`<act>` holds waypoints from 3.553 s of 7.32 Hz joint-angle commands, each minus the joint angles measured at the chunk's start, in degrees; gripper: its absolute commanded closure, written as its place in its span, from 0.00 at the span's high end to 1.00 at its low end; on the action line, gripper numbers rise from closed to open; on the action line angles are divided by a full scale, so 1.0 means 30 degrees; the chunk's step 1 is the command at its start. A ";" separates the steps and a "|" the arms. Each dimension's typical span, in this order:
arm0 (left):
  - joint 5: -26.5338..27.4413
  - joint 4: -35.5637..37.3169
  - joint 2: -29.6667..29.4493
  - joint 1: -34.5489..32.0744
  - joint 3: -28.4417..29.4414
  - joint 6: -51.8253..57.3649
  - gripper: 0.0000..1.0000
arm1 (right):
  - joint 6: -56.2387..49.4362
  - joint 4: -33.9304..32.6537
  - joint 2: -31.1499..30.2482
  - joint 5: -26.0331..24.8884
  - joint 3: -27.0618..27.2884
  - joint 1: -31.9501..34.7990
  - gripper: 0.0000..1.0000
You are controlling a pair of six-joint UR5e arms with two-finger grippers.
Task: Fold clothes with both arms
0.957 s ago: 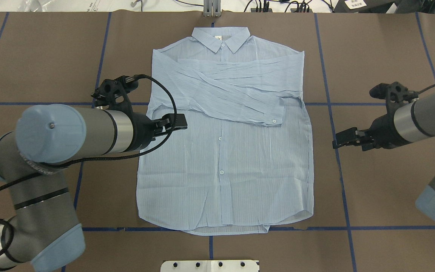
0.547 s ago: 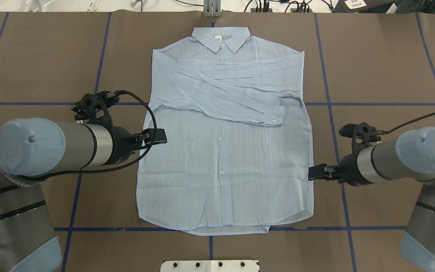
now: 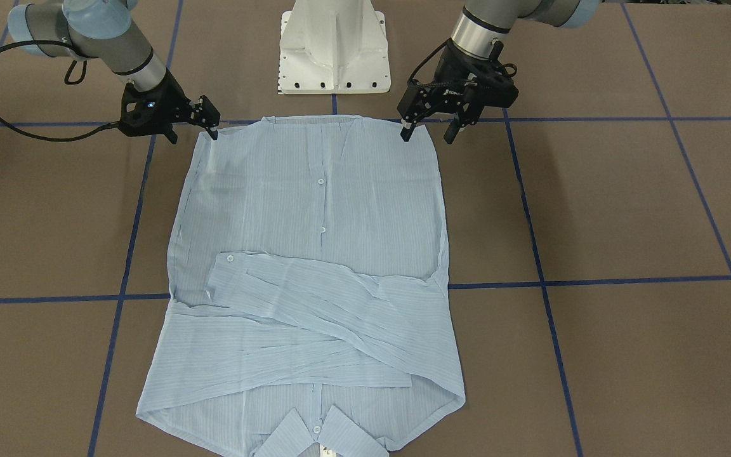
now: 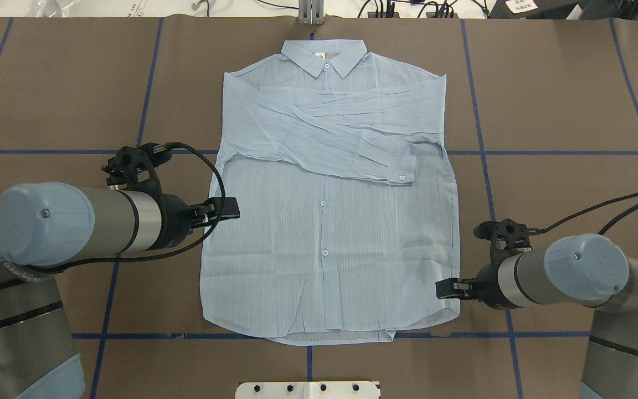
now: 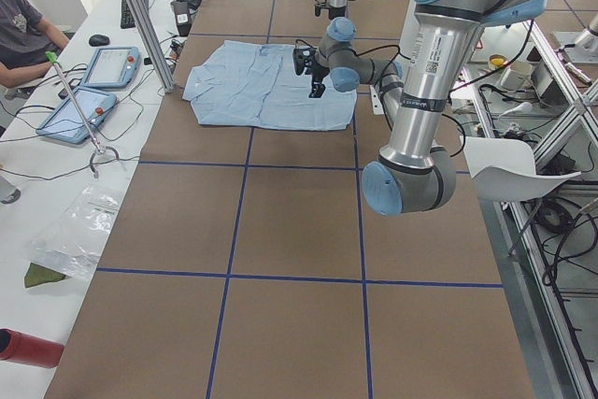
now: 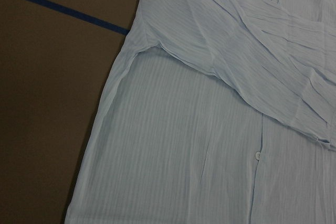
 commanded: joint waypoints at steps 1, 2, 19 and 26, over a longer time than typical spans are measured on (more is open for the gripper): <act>0.0000 0.0000 0.0002 0.0072 0.0027 -0.0023 0.98 | 0.0017 -0.0968 0.0217 0.0183 -0.0172 -0.0197 0.68; 0.0029 0.0000 0.0002 0.0159 0.0057 -0.0023 0.98 | 0.0017 -0.1382 0.0509 0.0242 -0.0201 -0.0198 0.59; 0.0029 -0.0029 0.0002 0.0189 -0.0002 0.0006 0.98 | 0.0046 -0.2646 0.0864 0.1209 -0.0319 -0.0462 0.20; 0.0029 0.0001 0.0989 0.0827 0.0030 -0.0953 0.98 | 0.0076 -0.2881 0.1010 0.1502 0.0471 0.0064 0.00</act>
